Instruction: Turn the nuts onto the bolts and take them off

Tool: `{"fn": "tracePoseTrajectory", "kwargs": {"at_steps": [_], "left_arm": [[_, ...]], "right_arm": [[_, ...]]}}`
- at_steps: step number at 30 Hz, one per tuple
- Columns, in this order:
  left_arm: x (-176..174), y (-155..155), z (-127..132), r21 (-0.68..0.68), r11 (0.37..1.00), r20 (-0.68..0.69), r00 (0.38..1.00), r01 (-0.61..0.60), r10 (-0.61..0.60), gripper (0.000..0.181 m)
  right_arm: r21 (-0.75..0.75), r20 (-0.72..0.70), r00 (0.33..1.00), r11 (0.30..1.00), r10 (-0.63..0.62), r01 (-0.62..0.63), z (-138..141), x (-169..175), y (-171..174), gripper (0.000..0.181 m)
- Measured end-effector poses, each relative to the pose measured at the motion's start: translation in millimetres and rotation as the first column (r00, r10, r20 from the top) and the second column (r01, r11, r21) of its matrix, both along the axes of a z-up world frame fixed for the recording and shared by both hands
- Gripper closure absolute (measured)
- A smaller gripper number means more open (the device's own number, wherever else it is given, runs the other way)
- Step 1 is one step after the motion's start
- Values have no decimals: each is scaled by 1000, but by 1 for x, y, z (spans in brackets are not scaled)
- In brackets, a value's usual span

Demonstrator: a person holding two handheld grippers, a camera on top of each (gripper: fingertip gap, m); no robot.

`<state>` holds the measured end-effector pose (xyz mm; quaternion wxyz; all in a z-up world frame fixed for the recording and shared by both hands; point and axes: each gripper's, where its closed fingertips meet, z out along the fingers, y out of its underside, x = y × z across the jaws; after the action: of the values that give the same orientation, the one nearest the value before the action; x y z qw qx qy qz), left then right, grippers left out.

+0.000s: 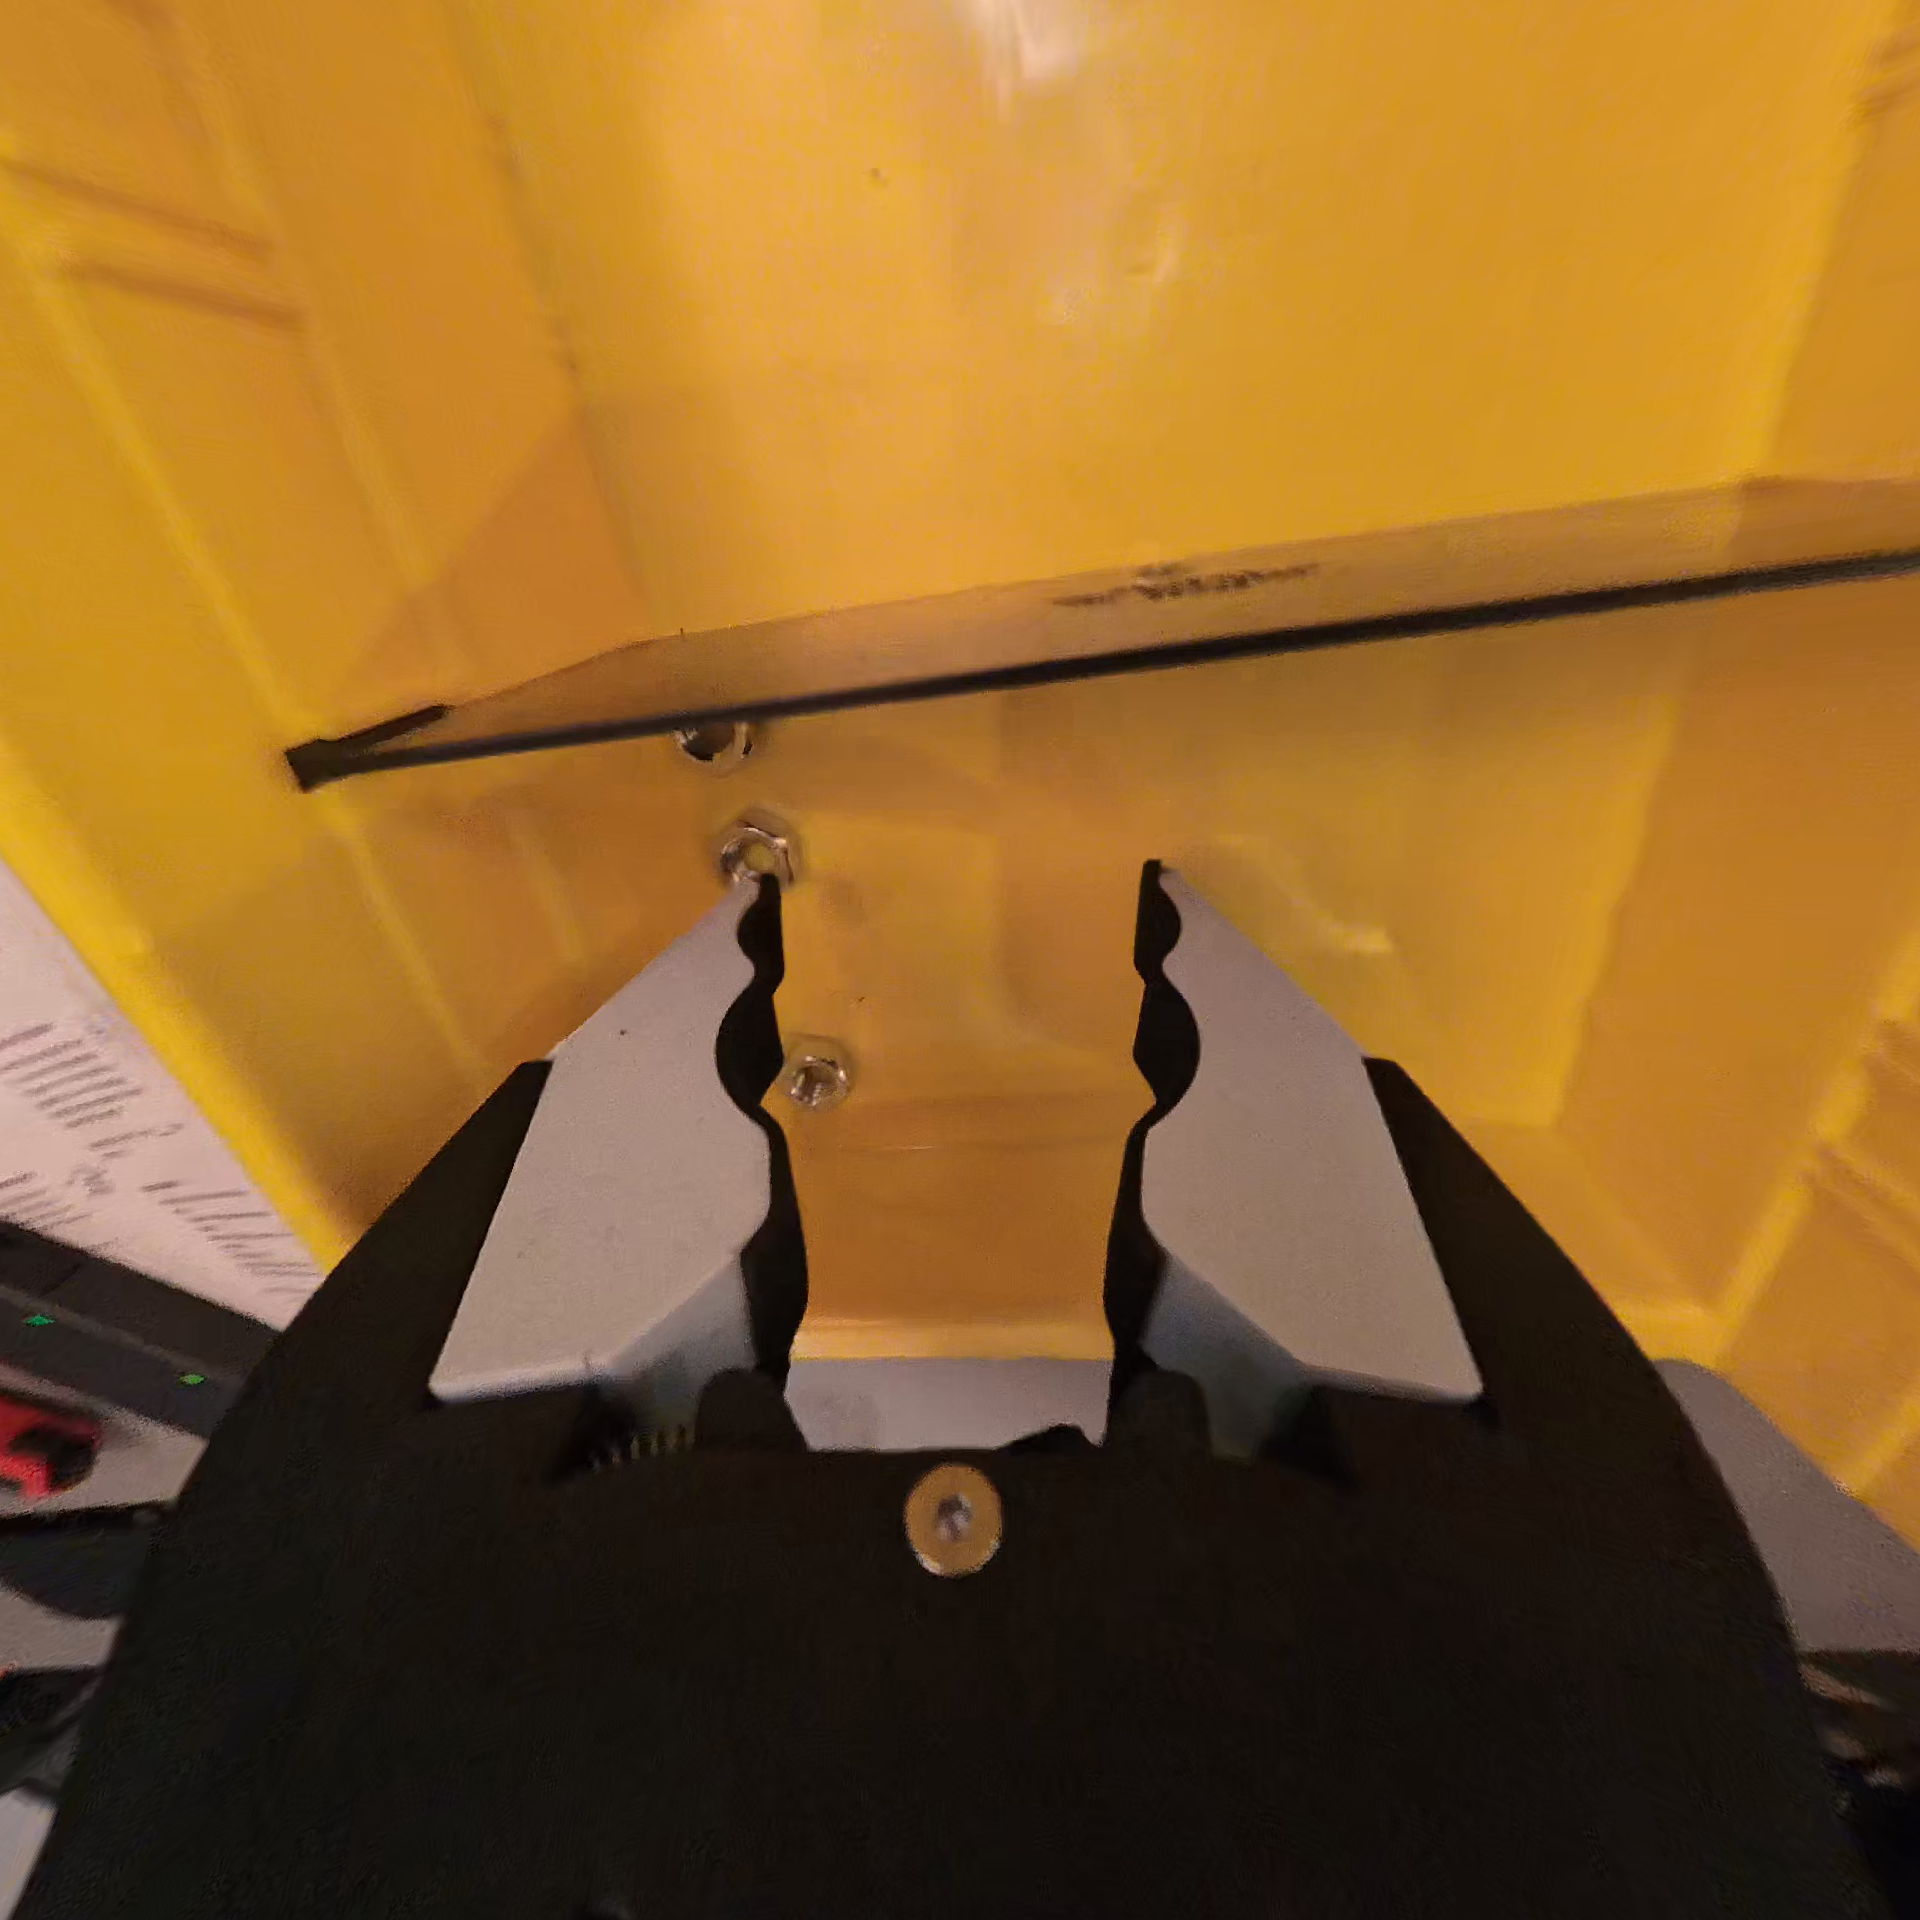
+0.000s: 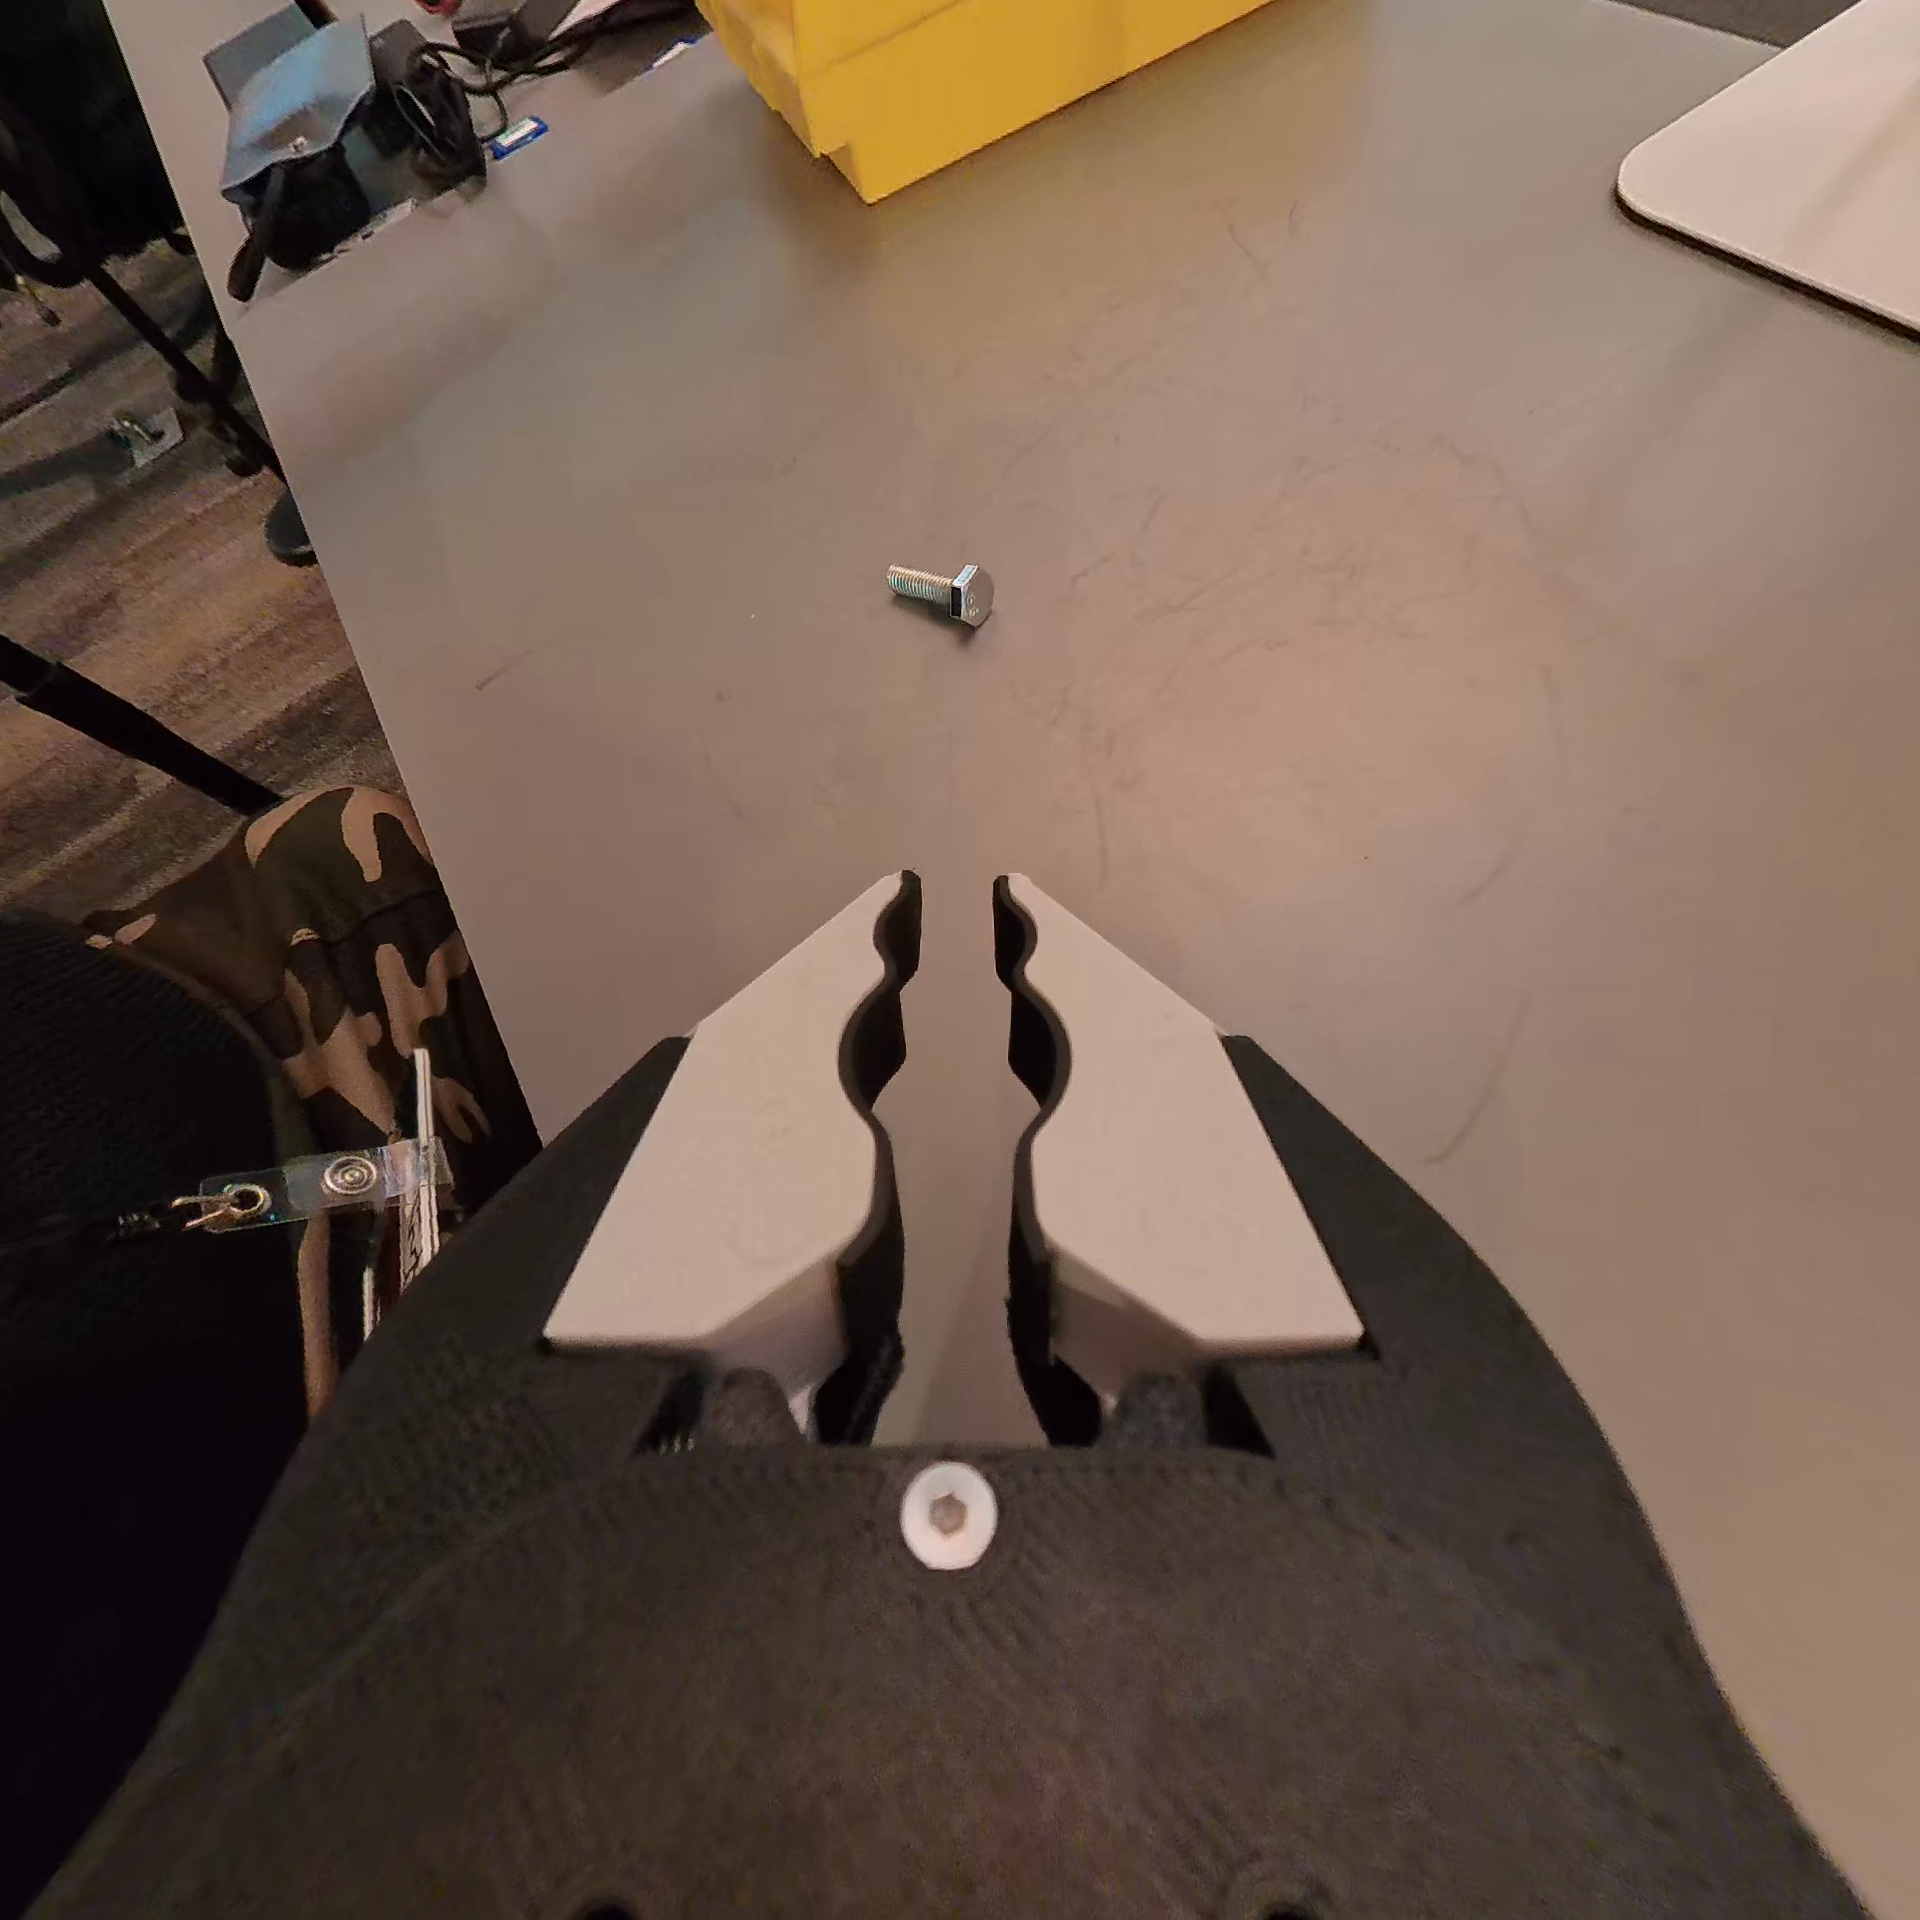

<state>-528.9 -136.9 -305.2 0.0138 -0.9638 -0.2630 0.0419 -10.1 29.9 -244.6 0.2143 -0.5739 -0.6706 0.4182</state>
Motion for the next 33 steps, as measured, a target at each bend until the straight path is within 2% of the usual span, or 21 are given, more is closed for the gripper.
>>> {"fn": "tracePoseTrajectory", "kwargs": {"at_steps": [3,10,14,19,20,21,22,24,28,33], "left_arm": [[-9,4,-2,37,996,10,996,-85,85,116],[-17,-2,-14,0,977,38,976,-215,214,122],[-16,-1,-15,-8,971,66,969,-238,238,123],[-15,2,-15,27,976,87,973,-215,212,130],[-13,3,-15,40,978,91,975,-206,202,136],[-11,4,-14,57,979,95,978,-194,188,157],[-5,6,-14,71,981,111,979,-180,172,168],[5,8,-14,90,990,101,990,-109,100,177],[18,12,-14,115,993,60,998,11,-18,178],[26,21,-8,185,981,14,998,62,-66,178]], "right_arm": [[-5,-3,1000,1000,0,0,1,1,0,169],[-18,-1,1000,1000,3,-3,0,1,0,169],[-21,-2,1000,1000,5,-5,1,1,-1,169],[-23,-2,1000,1000,7,-7,1,1,-1,169],[-23,-3,1000,1000,7,-7,1,1,-1,169],[-23,-3,1000,1000,7,-7,2,1,-1,169],[-23,-4,1000,1000,7,-8,2,1,-1,169],[-22,-6,1000,1000,7,-7,3,2,-1,169],[-25,-7,1000,1000,11,-11,3,1,-2,169],[-14,-5,1000,1000,11,-11,3,1,-3,169]]}}
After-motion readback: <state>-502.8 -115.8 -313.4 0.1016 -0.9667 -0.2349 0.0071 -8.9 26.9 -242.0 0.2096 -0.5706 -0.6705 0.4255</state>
